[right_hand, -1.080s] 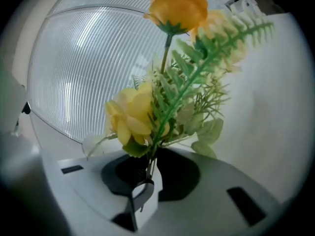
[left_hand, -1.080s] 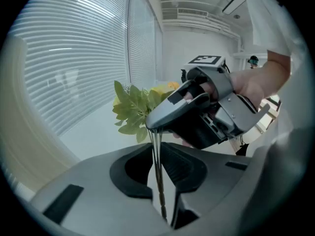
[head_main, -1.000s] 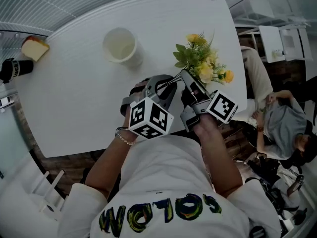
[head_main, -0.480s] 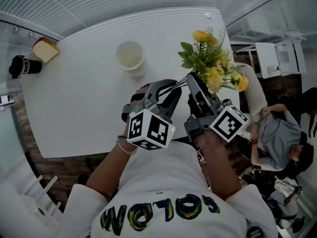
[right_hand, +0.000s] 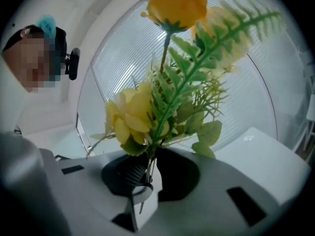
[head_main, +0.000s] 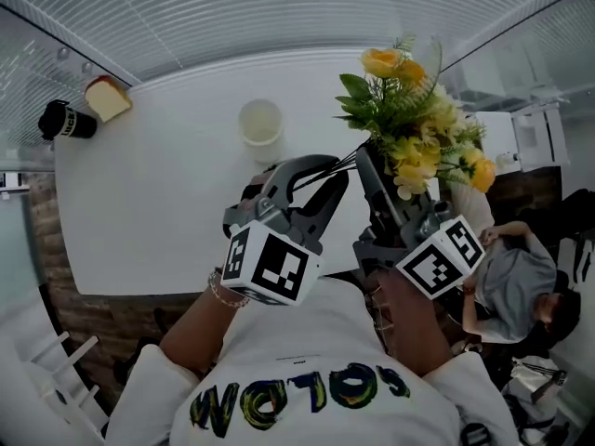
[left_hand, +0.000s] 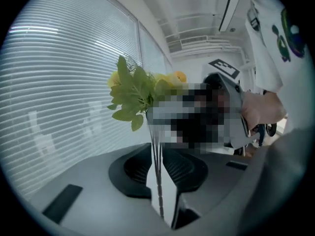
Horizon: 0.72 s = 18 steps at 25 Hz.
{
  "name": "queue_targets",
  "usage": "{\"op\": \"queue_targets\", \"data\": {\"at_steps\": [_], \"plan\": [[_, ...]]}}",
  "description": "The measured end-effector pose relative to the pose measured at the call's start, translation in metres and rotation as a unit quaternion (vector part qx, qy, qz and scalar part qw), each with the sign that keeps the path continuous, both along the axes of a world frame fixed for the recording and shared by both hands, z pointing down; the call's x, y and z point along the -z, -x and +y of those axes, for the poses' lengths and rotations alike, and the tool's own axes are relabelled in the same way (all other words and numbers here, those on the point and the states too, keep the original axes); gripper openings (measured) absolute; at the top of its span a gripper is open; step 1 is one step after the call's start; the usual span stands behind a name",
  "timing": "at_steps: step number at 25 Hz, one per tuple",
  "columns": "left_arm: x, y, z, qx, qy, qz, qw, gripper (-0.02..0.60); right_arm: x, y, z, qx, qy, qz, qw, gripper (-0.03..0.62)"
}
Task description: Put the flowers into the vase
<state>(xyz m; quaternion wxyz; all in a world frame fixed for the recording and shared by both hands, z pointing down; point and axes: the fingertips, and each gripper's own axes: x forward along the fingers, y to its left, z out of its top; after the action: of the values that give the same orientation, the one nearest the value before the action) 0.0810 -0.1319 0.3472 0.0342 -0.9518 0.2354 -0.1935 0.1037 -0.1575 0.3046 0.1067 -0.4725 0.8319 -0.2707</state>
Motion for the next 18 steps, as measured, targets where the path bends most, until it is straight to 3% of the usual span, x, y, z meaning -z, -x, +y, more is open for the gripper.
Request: {"op": "queue_targets", "data": {"at_steps": [8, 18], "plan": [[0.068, 0.018, -0.015, 0.039, -0.063, 0.041, 0.9964, 0.077, 0.069, 0.024, -0.009, 0.033, -0.086, 0.056, 0.994, 0.06], [0.114, 0.059, -0.043, 0.071, -0.114, 0.08, 0.9877, 0.08, 0.119, 0.073, -0.028, 0.057, -0.173, 0.128, 0.975, 0.061]]}}
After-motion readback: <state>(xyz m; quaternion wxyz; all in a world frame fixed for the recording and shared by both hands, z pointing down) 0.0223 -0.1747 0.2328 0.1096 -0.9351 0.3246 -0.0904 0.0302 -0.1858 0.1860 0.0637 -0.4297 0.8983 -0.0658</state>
